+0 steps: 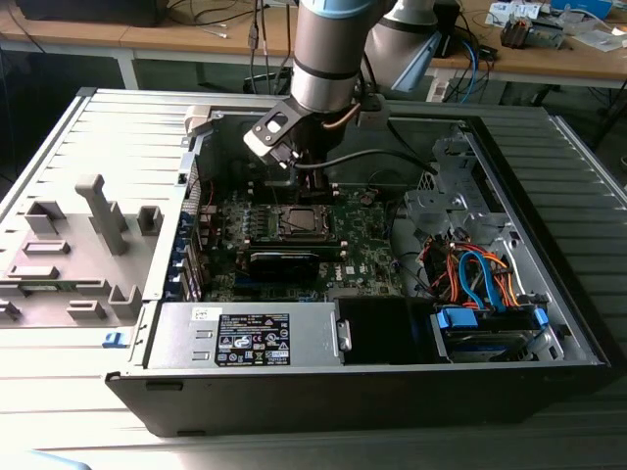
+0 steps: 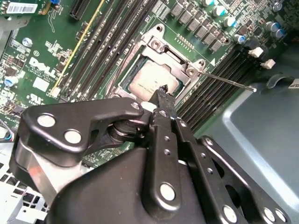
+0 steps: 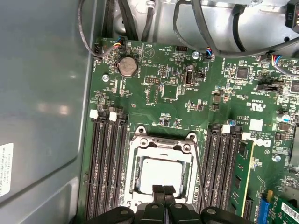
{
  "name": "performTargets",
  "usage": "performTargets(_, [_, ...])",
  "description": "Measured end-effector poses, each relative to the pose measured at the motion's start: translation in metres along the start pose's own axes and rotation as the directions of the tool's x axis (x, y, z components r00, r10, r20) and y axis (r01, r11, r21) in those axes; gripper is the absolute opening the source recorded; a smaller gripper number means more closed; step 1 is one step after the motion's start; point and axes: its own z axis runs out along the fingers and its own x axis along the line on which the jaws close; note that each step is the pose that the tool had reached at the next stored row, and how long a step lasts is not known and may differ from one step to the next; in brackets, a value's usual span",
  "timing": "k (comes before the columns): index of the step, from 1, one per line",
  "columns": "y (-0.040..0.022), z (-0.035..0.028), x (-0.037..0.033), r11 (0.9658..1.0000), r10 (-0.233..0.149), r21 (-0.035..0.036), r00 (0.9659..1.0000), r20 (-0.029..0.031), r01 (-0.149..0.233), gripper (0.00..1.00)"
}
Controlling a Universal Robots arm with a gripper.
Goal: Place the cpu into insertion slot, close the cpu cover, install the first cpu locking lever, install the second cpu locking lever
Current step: 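Close the cpu cover, then install the first cpu locking lever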
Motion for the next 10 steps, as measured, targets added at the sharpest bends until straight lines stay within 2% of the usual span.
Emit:
performTargets(9, [0.0, -0.0002, 0.0, 1.0, -0.001, 0.0002, 1.0, 0.0005, 0.001, 0.11])
performTargets(10, [0.0, -0.0002, -0.0001, 1.0, -0.01, 0.0006, 1.0, 0.0013, 0.01, 0.11])
